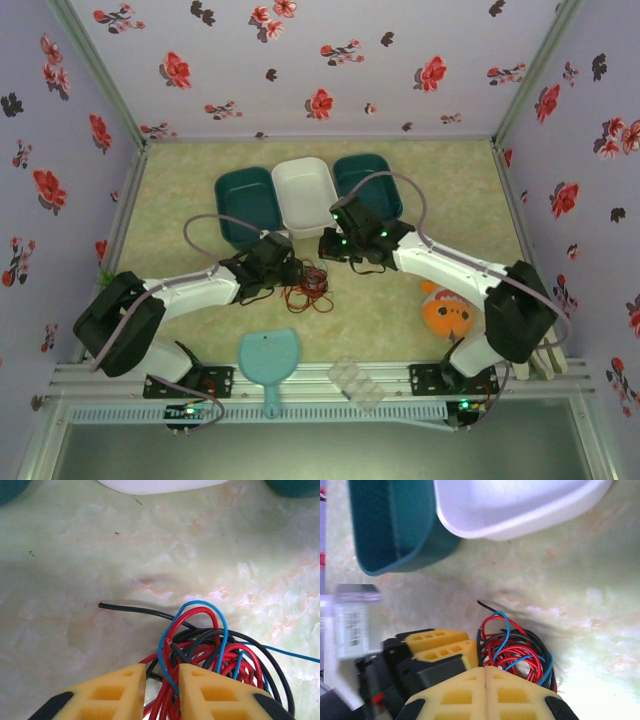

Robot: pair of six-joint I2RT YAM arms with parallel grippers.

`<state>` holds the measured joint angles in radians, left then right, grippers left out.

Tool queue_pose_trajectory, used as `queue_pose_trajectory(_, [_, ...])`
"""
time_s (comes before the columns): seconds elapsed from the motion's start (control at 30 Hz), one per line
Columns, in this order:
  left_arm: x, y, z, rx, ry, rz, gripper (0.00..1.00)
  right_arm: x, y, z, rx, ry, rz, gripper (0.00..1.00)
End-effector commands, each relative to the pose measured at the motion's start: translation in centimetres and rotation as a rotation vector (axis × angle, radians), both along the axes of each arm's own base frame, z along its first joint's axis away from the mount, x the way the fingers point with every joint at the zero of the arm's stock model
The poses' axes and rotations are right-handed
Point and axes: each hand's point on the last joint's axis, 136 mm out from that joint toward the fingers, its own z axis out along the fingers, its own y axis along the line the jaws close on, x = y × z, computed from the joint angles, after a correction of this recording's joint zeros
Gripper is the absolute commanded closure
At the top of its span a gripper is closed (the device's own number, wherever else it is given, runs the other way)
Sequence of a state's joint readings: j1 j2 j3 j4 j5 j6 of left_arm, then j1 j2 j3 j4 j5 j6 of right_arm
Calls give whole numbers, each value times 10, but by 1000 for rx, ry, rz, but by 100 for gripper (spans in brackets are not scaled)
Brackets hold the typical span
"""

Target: Untangle the cables

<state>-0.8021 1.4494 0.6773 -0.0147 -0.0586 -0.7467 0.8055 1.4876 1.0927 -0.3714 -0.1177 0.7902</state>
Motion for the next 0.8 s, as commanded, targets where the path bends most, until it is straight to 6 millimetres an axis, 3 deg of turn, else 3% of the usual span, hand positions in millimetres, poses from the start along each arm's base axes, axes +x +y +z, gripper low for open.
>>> queue_pose_trajectory(0.0, [-3, 5, -8, 9, 24, 14, 76, 2, -15, 19, -55, -112, 9, 100])
queue_pose_trajectory(0.47, [-9, 13, -19, 27, 51, 34, 80, 5, -38, 114, -53, -400, 41, 100])
queue_pose_trajectory(0.63, [-12, 17, -24, 42, 61, 37, 93, 4, -45, 153, -50, -492, 53, 100])
queue_pose_trajectory(0.77, [-13, 20, -27, 52, 65, 44, 100, 2, -53, 171, -65, -528, 54, 100])
